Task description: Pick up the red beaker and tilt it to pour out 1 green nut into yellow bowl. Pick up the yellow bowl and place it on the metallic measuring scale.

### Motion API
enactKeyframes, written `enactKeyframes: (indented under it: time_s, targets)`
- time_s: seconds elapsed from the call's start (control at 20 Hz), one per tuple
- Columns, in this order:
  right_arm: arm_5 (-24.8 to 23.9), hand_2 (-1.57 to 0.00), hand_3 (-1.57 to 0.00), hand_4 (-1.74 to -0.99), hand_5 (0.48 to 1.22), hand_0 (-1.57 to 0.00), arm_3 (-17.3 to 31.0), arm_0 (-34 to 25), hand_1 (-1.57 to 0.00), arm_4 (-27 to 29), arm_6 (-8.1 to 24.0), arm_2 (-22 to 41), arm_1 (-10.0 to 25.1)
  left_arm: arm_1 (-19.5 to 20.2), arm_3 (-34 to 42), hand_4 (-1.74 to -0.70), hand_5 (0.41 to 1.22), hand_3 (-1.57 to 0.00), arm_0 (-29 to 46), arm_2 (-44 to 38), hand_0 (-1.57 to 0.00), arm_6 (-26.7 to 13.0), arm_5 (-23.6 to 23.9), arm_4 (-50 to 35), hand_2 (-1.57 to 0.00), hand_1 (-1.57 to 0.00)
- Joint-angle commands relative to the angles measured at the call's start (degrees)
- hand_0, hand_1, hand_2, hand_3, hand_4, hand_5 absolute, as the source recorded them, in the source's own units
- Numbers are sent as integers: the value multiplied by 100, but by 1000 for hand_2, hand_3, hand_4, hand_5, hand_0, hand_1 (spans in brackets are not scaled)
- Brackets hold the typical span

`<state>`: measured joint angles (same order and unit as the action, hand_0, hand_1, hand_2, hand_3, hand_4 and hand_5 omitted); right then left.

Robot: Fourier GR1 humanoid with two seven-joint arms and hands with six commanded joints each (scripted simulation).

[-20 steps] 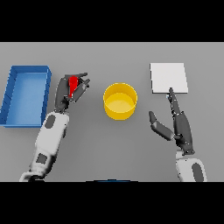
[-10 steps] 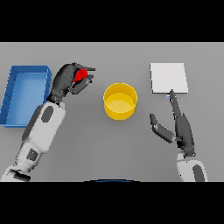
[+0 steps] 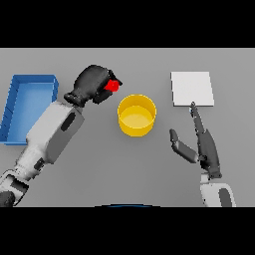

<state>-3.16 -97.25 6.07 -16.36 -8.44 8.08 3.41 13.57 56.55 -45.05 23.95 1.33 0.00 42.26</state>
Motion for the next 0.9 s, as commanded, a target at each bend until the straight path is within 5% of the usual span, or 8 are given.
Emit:
enactKeyframes:
  time_s: [0.0,0.1,0.3,0.85]
  targets:
    - [-25,1,1,-1054,691,1,-27,-47,1,-19,128,-18,8,38,-87,-1740,1186,-1568,-156,225,-1569,-111,-176,228,-1569,-1569]
    - [-60,1,1,-1068,689,1,18,-17,1,-65,63,11,-26,106,-301,-1740,1199,-1569,-536,594,-1569,-103,-508,559,-1569,-1570]
    - [3,1,1,-1063,681,1,-15,74,1,10,-67,44,-68,144,-581,-1582,1212,-1570,-1113,1287,-1570,-20,-1215,1091,-1570,-1570]
    - [105,1,1,-1060,700,1,36,-72,1,122,41,-28,14,-47,-1560,-1726,1220,-1571,-2195,2796,-1571,121,-1653,2267,-1571,-1571]
